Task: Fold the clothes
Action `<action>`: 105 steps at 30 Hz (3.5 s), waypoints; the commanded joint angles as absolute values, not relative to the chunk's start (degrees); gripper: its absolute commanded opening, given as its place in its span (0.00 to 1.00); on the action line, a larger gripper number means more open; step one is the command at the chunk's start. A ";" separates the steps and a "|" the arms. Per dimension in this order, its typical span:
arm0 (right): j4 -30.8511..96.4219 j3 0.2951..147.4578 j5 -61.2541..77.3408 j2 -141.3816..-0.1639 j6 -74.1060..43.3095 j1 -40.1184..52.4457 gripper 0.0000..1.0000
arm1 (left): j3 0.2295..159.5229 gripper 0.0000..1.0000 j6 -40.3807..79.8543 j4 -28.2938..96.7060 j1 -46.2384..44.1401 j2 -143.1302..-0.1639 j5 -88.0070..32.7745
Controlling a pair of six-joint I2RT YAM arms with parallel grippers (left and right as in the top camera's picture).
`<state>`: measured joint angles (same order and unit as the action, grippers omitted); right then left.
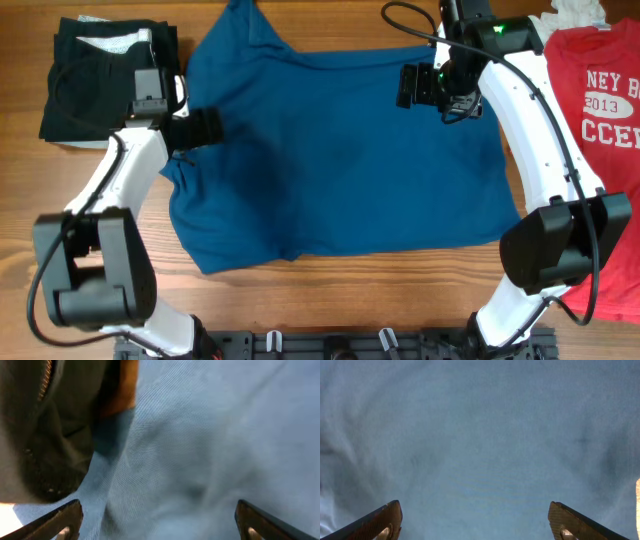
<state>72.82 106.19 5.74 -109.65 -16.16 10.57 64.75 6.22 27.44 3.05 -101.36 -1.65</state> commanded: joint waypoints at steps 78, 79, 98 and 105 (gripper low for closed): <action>73.12 105.67 6.02 -109.30 -13.93 10.50 0.94 | 60.77 0.04 10.94 34.30 11.57 -96.62 3.75; 73.10 105.67 6.02 -109.30 -13.93 10.50 0.94 | 60.77 0.04 10.96 34.28 12.32 -96.53 3.75; 79.26 107.46 3.75 -91.96 -20.16 9.85 0.89 | 67.20 0.88 15.92 50.17 13.04 -73.52 -6.76; 91.00 104.49 2.02 -85.21 -27.44 9.85 0.89 | 67.09 0.86 17.74 61.65 5.98 -64.97 -8.54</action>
<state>89.84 106.83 3.97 -86.19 -23.05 9.96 66.72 15.86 58.98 9.67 -65.58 -6.39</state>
